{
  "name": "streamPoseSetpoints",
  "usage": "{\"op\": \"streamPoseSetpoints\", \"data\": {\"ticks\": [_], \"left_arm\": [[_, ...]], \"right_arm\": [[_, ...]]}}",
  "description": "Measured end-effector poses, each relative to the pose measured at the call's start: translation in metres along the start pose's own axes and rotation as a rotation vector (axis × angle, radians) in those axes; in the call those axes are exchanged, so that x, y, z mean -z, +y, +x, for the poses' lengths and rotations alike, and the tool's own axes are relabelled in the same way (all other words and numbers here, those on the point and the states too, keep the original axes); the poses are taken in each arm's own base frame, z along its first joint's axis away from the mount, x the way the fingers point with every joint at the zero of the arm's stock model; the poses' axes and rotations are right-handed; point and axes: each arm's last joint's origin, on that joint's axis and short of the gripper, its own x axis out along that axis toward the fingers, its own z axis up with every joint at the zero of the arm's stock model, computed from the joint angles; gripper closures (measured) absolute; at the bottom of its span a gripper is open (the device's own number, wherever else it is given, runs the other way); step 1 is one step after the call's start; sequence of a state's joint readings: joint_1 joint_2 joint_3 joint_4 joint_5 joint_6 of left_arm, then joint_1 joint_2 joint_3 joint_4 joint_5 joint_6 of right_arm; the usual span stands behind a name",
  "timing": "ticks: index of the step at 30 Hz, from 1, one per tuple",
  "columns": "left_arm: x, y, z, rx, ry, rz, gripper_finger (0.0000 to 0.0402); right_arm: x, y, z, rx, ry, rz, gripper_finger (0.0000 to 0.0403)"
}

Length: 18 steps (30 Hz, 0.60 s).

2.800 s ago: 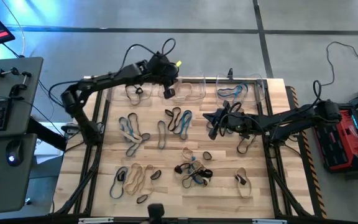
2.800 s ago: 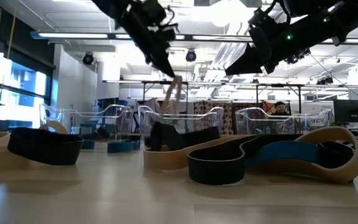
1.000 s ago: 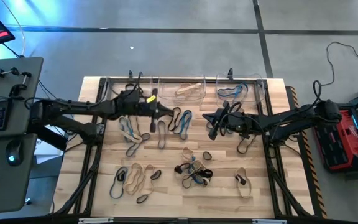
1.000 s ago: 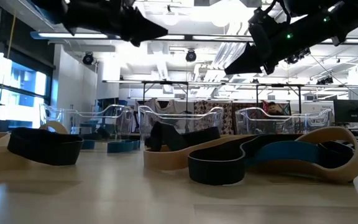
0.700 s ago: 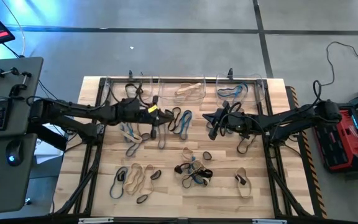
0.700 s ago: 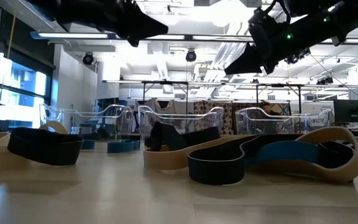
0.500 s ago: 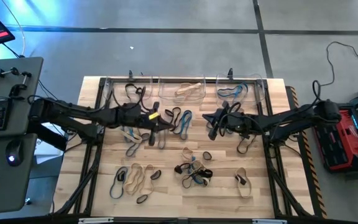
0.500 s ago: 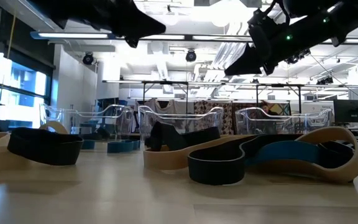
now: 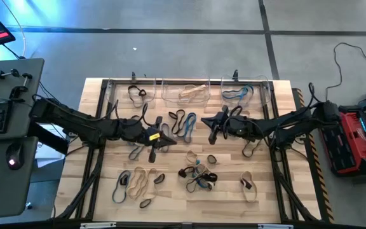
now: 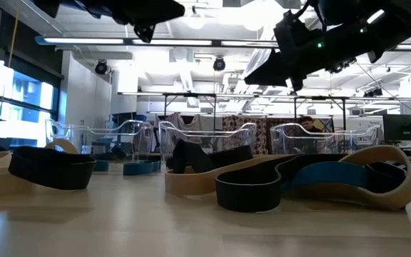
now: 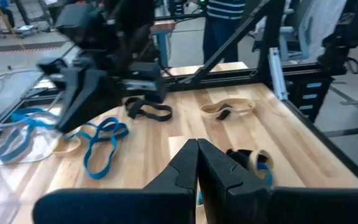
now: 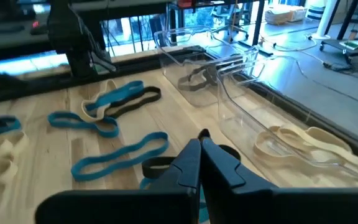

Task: Sort rubber bands into baskets
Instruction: Put the black rubber band into the left transparent bin

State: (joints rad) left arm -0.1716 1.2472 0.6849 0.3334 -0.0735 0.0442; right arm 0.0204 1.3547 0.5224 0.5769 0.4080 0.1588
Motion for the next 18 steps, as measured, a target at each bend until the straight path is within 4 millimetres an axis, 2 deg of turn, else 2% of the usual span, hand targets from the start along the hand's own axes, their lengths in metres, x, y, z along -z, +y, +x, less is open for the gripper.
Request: {"op": "streamPoseSetpoints", "data": {"ticks": [4, 7, 12, 18], "left_arm": [[0.002, -0.004, 0.003, 0.012, -0.005, -0.022, 0.0401], [0.006, -0.007, 0.004, 0.04, -0.086, -0.026, 0.0401], [0.023, -0.007, 0.0, 0.05, -0.188, -0.036, 0.0401], [0.033, -0.008, -0.003, 0.052, -0.171, -0.023, 0.0401]], "right_arm": [[0.0, 0.001, 0.002, -0.003, -0.016, 0.038, 0.0403], [0.0, 0.001, 0.002, -0.003, -0.017, 0.02, 0.0403], [-0.001, 0.001, 0.002, -0.004, -0.024, 0.005, 0.0403], [0.001, 0.003, 0.001, -0.008, -0.016, -0.001, 0.0403]]}}
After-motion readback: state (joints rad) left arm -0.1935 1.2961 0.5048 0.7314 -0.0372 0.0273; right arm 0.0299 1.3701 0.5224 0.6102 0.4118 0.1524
